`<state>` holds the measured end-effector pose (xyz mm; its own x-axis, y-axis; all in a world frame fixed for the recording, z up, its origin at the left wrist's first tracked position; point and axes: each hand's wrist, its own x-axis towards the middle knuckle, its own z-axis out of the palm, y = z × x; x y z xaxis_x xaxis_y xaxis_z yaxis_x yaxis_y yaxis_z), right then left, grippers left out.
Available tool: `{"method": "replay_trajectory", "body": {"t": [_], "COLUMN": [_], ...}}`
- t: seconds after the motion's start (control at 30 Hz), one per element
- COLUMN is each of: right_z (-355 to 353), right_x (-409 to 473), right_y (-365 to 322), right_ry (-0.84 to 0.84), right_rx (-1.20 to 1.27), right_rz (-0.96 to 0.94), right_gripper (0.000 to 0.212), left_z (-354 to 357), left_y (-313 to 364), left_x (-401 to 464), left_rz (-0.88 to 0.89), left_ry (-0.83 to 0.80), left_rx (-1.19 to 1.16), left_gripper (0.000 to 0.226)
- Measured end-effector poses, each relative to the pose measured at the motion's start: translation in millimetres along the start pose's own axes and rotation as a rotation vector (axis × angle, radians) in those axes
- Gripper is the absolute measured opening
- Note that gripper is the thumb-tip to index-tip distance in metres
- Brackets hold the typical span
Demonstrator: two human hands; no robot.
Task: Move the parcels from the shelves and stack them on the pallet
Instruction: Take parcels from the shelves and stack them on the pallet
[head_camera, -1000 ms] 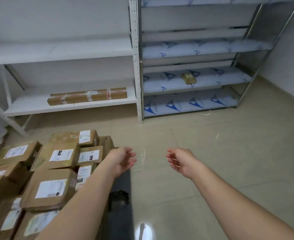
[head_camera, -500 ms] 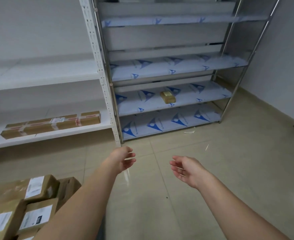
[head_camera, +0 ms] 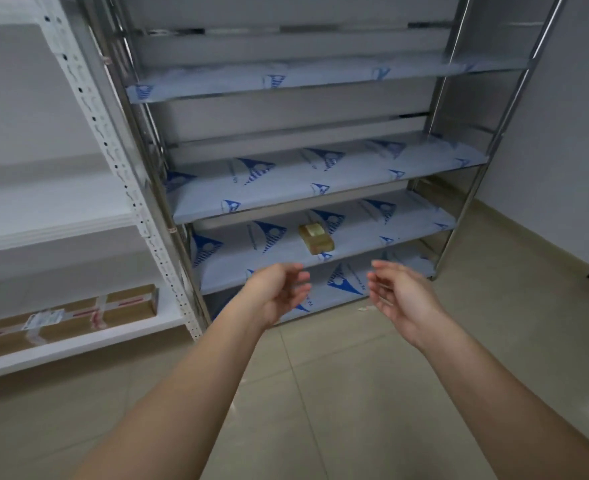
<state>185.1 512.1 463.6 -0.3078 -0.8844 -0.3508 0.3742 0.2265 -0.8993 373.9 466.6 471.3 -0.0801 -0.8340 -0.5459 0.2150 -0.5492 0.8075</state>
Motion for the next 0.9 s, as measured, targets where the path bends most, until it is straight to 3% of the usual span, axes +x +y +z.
{"method": "replay_trajectory", "body": {"t": [0.2, 0.47, 0.67, 0.9], "right_z": [14.1, 16.0, 51.1, 51.6], "right_x": [135.8, 331.7, 481.2, 654.8], "right_y": [-56.8, -89.6, -48.2, 47.4], "right_ry": [-0.122, -0.108, -0.128, -0.027], "right_rx": [-0.046, -0.149, -0.165, -0.300], "right_rz": [-0.044, 0.158, 0.294, 0.407], "right_gripper": [0.017, 0.009, 0.006, 0.016], "left_z": [69.0, 118.9, 103.1, 105.5], "left_y": [56.9, 88.6, 95.8, 55.3], "left_x": [109.7, 255.4, 399.2, 579.6], "left_rz": [0.121, -0.075, -0.134, -0.232], "left_ry": [0.056, 0.193, 0.336, 0.369], "left_rx": [-0.037, -0.191, -0.251, -0.177], "left_gripper": [0.018, 0.012, 0.017, 0.015]}}
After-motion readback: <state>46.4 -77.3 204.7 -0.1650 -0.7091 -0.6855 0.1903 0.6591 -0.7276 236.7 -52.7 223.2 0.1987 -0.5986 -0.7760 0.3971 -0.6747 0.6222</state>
